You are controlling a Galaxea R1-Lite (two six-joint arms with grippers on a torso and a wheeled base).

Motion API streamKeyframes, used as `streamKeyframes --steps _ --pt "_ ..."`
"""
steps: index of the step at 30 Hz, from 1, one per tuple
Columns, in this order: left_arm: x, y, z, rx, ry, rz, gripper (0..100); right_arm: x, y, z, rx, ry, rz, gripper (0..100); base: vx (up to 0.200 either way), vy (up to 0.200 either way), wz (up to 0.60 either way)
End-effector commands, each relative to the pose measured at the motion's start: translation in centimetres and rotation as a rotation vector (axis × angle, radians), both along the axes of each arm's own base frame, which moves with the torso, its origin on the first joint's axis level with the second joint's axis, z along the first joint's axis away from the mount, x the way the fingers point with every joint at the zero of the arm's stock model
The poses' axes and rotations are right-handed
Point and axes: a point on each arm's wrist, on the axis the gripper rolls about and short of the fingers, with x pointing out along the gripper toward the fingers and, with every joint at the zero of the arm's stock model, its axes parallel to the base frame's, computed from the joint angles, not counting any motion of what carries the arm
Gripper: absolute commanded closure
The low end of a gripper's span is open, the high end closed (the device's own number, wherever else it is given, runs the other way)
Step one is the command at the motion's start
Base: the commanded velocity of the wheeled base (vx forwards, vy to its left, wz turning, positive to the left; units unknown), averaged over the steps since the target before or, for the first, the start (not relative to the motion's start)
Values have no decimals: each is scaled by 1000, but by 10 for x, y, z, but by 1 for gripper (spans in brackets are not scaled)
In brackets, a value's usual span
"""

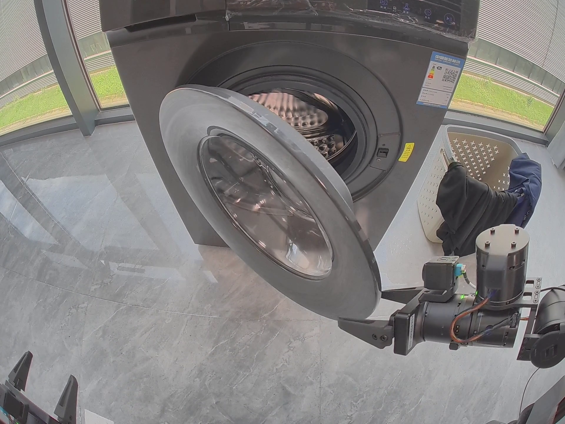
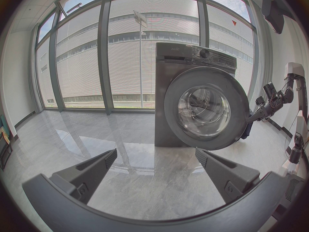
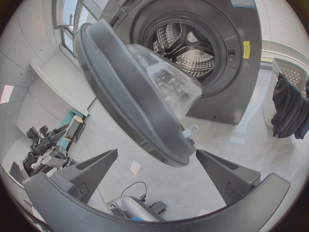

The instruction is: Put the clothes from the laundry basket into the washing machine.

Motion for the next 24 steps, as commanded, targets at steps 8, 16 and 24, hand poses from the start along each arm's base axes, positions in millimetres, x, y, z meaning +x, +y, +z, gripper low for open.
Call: streamKeyframes --steps 8,16,24 --pt "0 0 -5 0 2 -2 0 1 19 1 77 -72 50 0 0 0 0" --pt "0 0 -5 0 2 -2 0 -24 -8 -17 7 -21 48 0 0 0 0" --pt "0 0 -5 0 2 -2 0 -33 -46 -29 -101 45 -53 0 0 0 0"
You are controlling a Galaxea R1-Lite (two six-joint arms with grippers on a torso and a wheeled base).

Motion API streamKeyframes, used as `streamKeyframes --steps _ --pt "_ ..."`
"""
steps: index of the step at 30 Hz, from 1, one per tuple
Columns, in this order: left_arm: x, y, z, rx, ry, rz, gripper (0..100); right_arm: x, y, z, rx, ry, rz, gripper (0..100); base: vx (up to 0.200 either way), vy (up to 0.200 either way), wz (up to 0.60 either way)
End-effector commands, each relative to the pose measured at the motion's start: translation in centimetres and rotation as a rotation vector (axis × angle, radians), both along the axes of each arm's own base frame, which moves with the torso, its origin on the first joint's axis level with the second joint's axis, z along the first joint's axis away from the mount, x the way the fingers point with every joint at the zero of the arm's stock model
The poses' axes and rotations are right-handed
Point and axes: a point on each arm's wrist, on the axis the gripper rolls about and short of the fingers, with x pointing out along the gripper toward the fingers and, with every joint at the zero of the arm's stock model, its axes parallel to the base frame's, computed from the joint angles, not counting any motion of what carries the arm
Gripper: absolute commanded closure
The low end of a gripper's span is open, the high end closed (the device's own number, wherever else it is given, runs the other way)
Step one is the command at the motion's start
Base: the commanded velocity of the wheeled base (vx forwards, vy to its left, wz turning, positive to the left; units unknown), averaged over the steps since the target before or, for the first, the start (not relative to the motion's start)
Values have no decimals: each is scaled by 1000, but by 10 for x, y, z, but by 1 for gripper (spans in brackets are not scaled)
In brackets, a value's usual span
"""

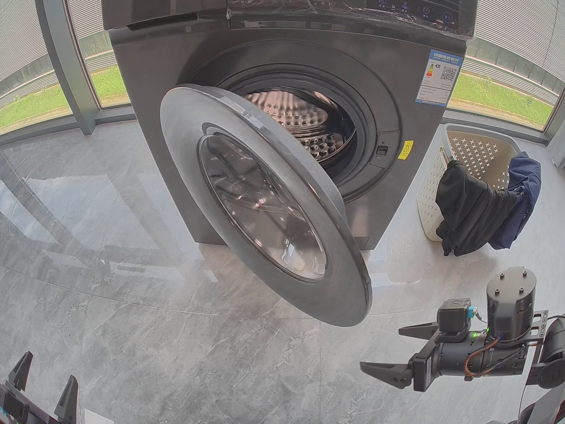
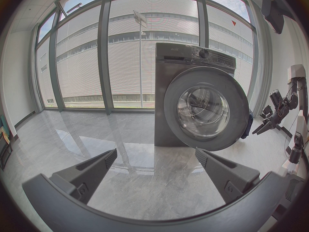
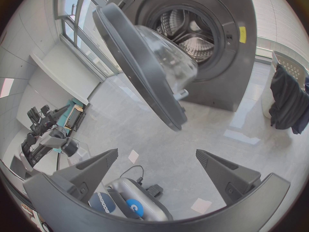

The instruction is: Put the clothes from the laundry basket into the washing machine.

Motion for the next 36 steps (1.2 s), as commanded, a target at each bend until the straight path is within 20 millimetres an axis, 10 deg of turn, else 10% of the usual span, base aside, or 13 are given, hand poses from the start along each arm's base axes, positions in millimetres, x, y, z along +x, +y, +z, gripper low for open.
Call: streamKeyframes --steps 1,7,17,36 --pt "0 0 -5 0 2 1 0 3 -27 6 -11 -19 -105 0 0 0 0" --pt "0 0 -5 0 2 1 0 40 -44 14 -9 -49 -256 0 0 0 0" --pt "0 0 -5 0 2 1 0 89 -15 23 24 -74 -260 0 0 0 0" --pt "0 0 -5 0 2 1 0 46 26 17 18 -47 -111 0 0 0 0"
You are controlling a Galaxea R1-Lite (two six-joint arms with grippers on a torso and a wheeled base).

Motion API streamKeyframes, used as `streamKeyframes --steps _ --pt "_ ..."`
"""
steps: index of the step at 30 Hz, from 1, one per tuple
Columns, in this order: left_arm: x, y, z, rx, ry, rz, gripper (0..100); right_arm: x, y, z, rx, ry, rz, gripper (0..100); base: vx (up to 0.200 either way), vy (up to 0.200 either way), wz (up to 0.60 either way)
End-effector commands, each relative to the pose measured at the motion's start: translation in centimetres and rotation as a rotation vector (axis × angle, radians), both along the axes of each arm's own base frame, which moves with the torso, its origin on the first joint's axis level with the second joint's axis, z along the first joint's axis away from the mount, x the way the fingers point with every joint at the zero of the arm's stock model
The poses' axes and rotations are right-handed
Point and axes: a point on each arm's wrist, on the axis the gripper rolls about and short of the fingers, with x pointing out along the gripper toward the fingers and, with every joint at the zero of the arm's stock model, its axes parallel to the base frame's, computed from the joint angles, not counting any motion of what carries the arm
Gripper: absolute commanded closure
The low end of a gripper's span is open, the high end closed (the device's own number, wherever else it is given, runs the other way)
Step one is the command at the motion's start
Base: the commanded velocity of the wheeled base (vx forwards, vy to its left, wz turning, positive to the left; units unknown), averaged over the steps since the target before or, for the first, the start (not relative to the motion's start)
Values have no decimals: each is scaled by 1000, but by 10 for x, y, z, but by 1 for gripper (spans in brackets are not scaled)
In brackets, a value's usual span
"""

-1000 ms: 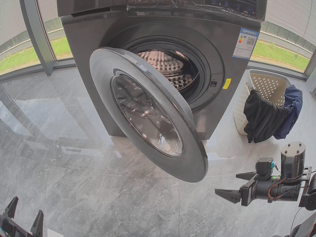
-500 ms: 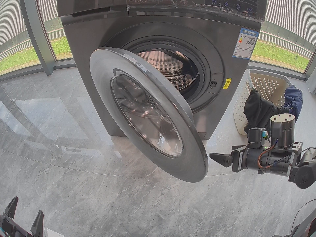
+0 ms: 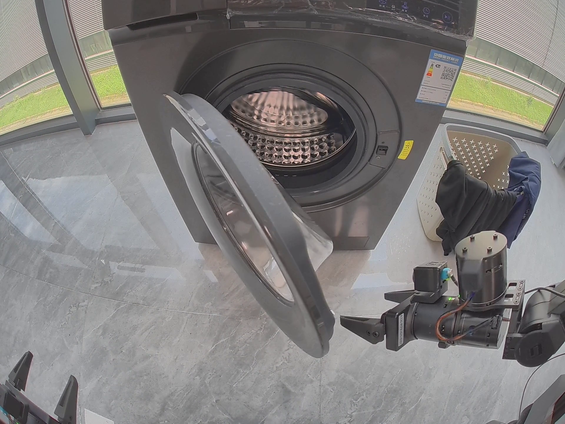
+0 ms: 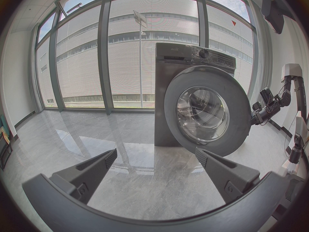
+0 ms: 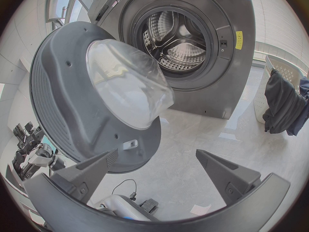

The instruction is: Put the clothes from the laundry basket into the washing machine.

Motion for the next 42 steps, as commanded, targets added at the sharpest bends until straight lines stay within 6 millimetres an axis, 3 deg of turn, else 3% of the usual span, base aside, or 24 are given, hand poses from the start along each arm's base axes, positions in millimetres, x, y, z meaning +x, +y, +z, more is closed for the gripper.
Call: streamKeyframes --steps 1,5,13,18,25,31,38,41,42 --pt "0 0 -5 -1 2 0 0 5 -1 5 12 -20 -35 0 0 0 0" --pt "0 0 -5 -1 2 0 0 20 -3 5 6 -27 -93 0 0 0 0" --pt "0 0 -5 -1 2 0 0 45 21 -3 7 -22 -88 0 0 0 0" --pt "0 0 -5 -1 2 0 0 39 35 -3 15 -24 -41 0 0 0 0" --pt "0 0 -5 -1 2 -1 0 16 54 2 70 -7 31 0 0 0 0" --pt "0 0 -5 -1 2 -1 0 19 48 12 115 -44 8 0 0 0 0" --pt "0 0 -5 -1 2 -1 0 61 12 30 146 -106 -164 0 0 0 0" --pt "0 0 -5 -1 2 -1 0 71 6 34 152 -122 -196 0 0 0 0" --pt "0 0 -5 -1 4 -1 0 84 3 33 152 -125 -225 0 0 0 0"
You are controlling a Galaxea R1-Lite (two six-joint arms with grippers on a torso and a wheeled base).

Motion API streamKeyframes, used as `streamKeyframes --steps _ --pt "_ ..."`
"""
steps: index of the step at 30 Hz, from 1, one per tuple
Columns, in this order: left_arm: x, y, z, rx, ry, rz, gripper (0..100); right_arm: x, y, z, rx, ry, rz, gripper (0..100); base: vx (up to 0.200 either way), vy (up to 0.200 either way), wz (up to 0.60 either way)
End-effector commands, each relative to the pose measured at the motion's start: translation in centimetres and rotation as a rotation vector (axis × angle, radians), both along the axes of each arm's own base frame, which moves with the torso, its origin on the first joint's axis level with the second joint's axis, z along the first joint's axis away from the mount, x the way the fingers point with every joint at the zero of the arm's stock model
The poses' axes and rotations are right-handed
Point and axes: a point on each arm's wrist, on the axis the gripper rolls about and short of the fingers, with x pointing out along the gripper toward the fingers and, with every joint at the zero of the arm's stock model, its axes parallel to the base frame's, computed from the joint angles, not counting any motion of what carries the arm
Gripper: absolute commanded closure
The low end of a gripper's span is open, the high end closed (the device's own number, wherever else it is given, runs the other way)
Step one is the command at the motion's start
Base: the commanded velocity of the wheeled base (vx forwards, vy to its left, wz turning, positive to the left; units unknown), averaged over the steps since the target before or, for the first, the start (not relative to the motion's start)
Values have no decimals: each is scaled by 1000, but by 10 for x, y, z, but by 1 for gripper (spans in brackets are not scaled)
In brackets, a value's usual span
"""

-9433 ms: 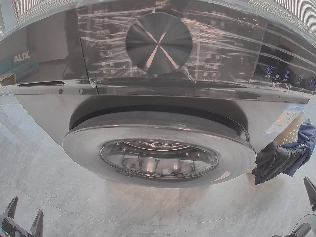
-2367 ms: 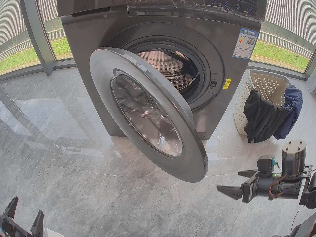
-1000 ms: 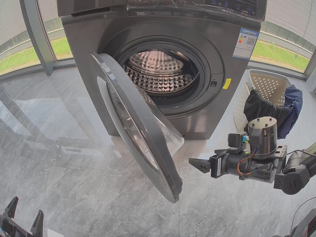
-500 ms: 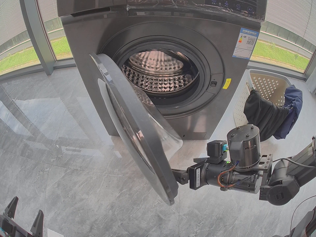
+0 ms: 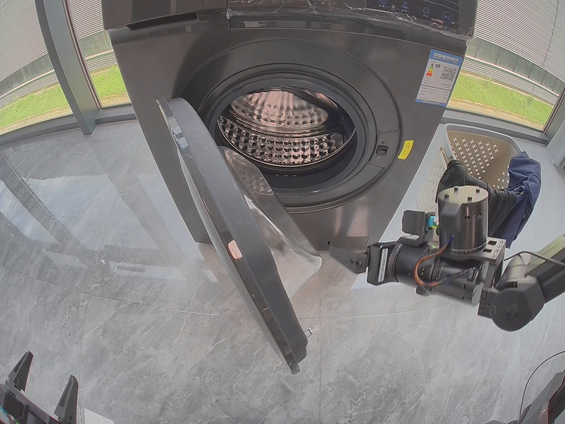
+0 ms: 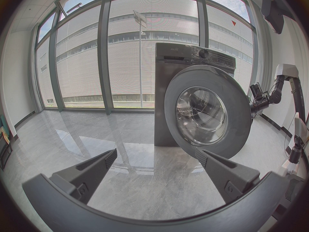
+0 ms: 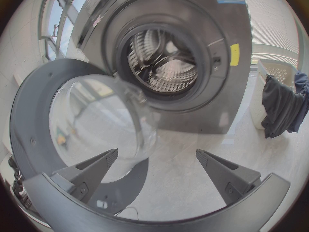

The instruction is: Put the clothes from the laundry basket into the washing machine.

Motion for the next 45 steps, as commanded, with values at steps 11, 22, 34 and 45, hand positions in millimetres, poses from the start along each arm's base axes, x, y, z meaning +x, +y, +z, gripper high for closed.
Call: streamKeyframes --steps 11,22,34,45 --pt "0 0 -5 0 4 0 0 41 15 -20 -26 22 -48 0 0 0 0" --pt "0 0 -5 0 4 0 0 20 42 -26 -35 31 43 0 0 0 0" --pt "0 0 -5 0 4 -1 0 18 46 -25 -30 27 55 0 0 0 0" --pt "0 0 -5 1 1 0 0 28 79 -45 -47 33 84 0 -109 0 0"
